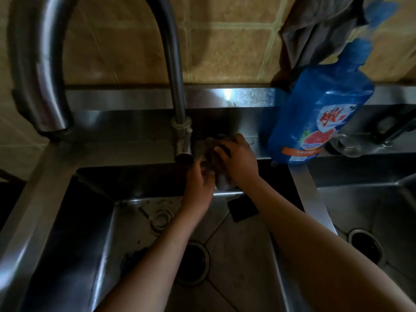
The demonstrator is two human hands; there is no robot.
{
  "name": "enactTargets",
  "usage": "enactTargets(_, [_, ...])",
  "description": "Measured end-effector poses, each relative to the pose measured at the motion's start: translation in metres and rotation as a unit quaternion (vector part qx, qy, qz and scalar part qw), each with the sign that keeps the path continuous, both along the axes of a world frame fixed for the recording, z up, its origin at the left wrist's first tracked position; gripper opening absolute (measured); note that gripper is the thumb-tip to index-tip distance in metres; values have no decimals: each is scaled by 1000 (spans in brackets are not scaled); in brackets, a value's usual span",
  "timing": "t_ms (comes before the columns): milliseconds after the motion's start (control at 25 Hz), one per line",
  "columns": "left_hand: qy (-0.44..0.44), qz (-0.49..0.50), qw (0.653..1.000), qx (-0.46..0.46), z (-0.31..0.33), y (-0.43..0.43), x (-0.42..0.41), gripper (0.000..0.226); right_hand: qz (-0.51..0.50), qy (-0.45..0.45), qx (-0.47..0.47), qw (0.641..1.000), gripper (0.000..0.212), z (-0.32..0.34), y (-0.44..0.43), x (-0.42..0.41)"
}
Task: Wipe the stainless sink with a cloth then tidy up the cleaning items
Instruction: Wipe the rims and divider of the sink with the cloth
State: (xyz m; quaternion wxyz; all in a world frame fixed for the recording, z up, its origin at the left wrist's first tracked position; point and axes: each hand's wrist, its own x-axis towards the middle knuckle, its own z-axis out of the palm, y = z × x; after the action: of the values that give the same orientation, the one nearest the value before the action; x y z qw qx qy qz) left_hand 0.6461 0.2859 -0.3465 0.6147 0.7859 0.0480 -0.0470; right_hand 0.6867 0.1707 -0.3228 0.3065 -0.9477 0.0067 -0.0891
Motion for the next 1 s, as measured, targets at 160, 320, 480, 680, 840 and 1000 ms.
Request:
enactTargets(160, [21,-12,1000,10,-12,2,11,53,12,7,-103,995,31,-16,17,13])
enactTargets(320, [3,-22,999,31,-20,0,13,55,-10,20,-151,988,32,-17,20,23])
enactTargets(480, [41,-17,998,44,-25,-1,10,58,-80,65,-155,983,33,-13,-5,23])
enactTargets(680, [80,-30,996,15,-26,5,8,62,-179,69,-145,971,33,-10,-17,-4])
enactTargets(840, [47,-48,998,5,-26,7,9,57,-95,71,-135,984,32,-10,14,-7])
enactTargets(1000, [26,-74,997,-8,-24,9,7,61,-8,74,-151,986,32,-5,29,18])
